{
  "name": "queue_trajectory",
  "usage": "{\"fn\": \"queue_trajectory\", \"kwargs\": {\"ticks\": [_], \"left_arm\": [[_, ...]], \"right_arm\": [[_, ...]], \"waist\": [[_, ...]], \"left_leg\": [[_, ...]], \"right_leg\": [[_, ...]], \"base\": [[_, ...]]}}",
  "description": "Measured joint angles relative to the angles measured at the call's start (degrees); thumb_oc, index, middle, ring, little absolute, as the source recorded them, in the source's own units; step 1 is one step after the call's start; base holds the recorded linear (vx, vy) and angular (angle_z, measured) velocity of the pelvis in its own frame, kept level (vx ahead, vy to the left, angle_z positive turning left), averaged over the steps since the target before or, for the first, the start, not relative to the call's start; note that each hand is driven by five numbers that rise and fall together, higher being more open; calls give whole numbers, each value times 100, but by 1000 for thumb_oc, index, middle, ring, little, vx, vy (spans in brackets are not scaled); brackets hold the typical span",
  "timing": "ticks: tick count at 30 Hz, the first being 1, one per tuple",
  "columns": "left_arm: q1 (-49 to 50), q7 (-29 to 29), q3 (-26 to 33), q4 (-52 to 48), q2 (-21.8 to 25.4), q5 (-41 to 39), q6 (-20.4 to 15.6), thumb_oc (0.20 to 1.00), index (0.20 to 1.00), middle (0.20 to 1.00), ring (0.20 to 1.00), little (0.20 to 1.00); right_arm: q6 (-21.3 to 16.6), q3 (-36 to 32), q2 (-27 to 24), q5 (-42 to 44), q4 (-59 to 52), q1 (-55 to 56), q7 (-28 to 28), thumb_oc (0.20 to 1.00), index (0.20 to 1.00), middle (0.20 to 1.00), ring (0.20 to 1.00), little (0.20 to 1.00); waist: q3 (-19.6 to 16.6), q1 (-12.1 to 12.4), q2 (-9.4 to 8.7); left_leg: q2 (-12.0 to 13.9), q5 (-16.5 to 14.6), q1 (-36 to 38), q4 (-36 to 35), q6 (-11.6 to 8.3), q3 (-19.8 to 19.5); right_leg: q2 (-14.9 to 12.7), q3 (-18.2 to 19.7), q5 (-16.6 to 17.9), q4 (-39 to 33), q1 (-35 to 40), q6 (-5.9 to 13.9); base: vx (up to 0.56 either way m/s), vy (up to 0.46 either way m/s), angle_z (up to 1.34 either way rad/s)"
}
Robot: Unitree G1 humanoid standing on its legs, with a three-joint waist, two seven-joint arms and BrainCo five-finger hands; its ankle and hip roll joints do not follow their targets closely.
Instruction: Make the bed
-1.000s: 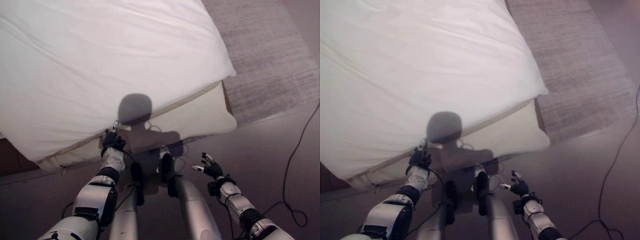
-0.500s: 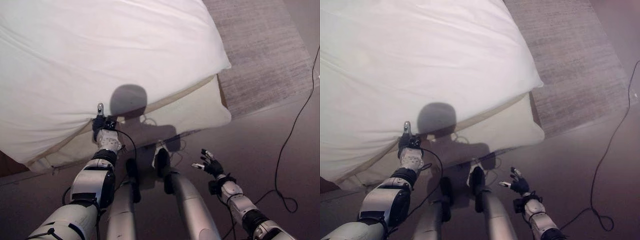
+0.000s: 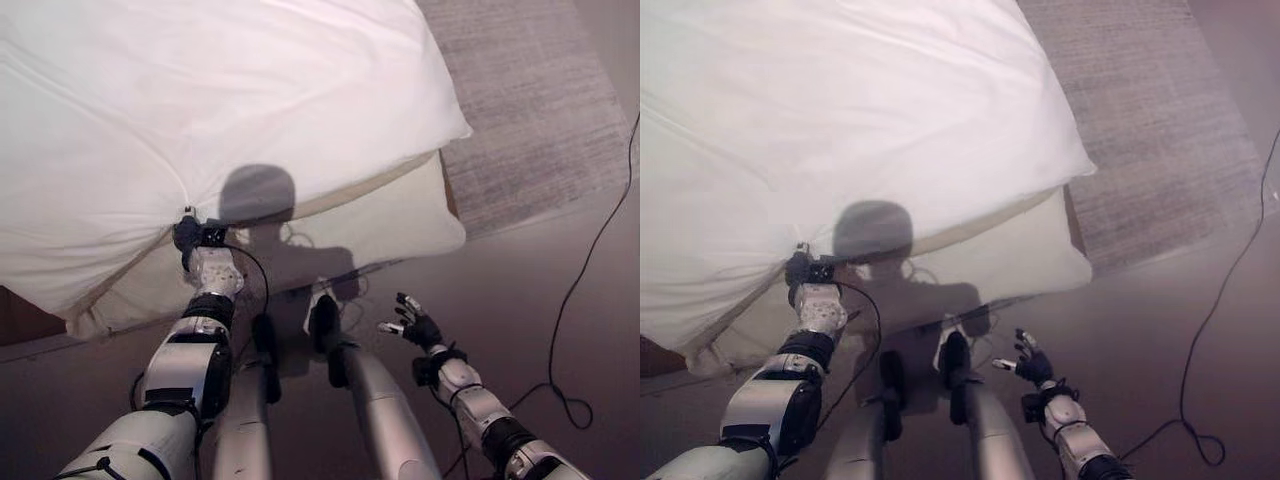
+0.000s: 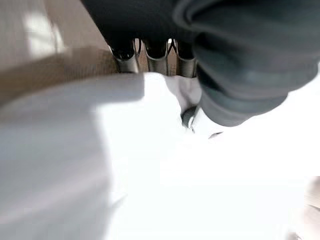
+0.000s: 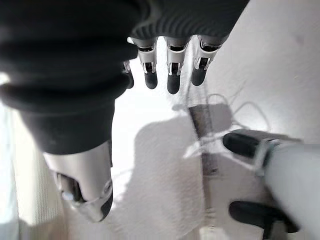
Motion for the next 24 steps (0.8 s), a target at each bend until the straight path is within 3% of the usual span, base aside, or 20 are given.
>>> {"fn": "queue_trajectory", "kwargs": {"ticks": [4, 7, 9, 10, 11, 16, 19, 24], "left_arm": [[393, 18, -312, -782, -301, -90, -247, 200, 200, 200, 200, 200], [869, 3, -845, -1846, -544, -109, -362, 200, 200, 200, 200, 200], [840, -40, -966, -1826, -558, -102, -363, 200, 200, 200, 200, 200], [932, -43, -1064, -2092, -554, -172, -366, 200, 200, 200, 200, 200], [983, -95, -1225, -2308, -571, -165, -368, 200, 200, 200, 200, 200], [1120, -157, -1647, -3139, -524, -171, -359, 200, 200, 200, 200, 200], [1121, -162, -1868, -3492, -387, -166, -357, 200, 200, 200, 200, 200], [1171, -132, -1968, -3973, -138, -35, -359, 200, 200, 200, 200, 200]], "right_arm": [[-67, -23, 172, 436, 8, -160, -47, 1000, 1000, 1000, 1000, 1000], [-138, -36, 479, 1418, 56, -526, -18, 1000, 1000, 1000, 1000, 1000], [-184, -45, 584, 1693, 49, -644, 64, 1000, 1000, 1000, 1000, 1000], [-222, 59, 733, 2261, 29, -845, 94, 1000, 1000, 1000, 1000, 1000], [-262, 29, 839, 2912, 69, -1000, 208, 1000, 1000, 1000, 1000, 1000], [-342, 118, 1231, 4395, 138, -1728, 331, 1000, 1000, 1000, 1000, 1000], [-444, 35, 1333, 4871, 123, -2179, 310, 1000, 1000, 1000, 1000, 1000], [-661, -210, 1411, 5425, 67, -2565, 262, 1000, 1000, 1000, 1000, 1000]], "waist": [[18, 135, -17], [284, 344, 37], [327, 349, 46], [377, 479, 62], [463, 456, 89], [670, 764, 254], [765, 950, 360], [781, 1124, 379]], "left_leg": [[-27, 14, 15, 2, 18, -22], [-130, 48, 218, -51, 46, -177], [-176, 97, 270, -93, 64, -188], [-204, 122, 287, -110, 68, -250], [-219, 127, 318, -86, 71, -297], [-321, 243, 329, -145, 92, -476], [-394, 348, 329, -208, 78, -634], [-446, 417, 330, -265, 78, -768]], "right_leg": [[-27, -2, 0, 28, 17, -2], [-116, -59, -37, 107, 229, -19], [-165, -59, -68, 120, 266, 20], [-197, -101, -73, 150, 301, 24], [-213, -131, -76, 152, 361, 23], [-314, -250, -104, 196, 444, 52], [-390, -405, -127, 203, 497, 53], [-453, -480, -224, 285, 537, 83]], "base": [[-27, 5, 5], [-19, 1, 16], [-27, -17, 23], [-36, -17, 24], [-16, -3, 19], [-9, -23, 26], [19, -24, 34], [32, 10, 27]]}}
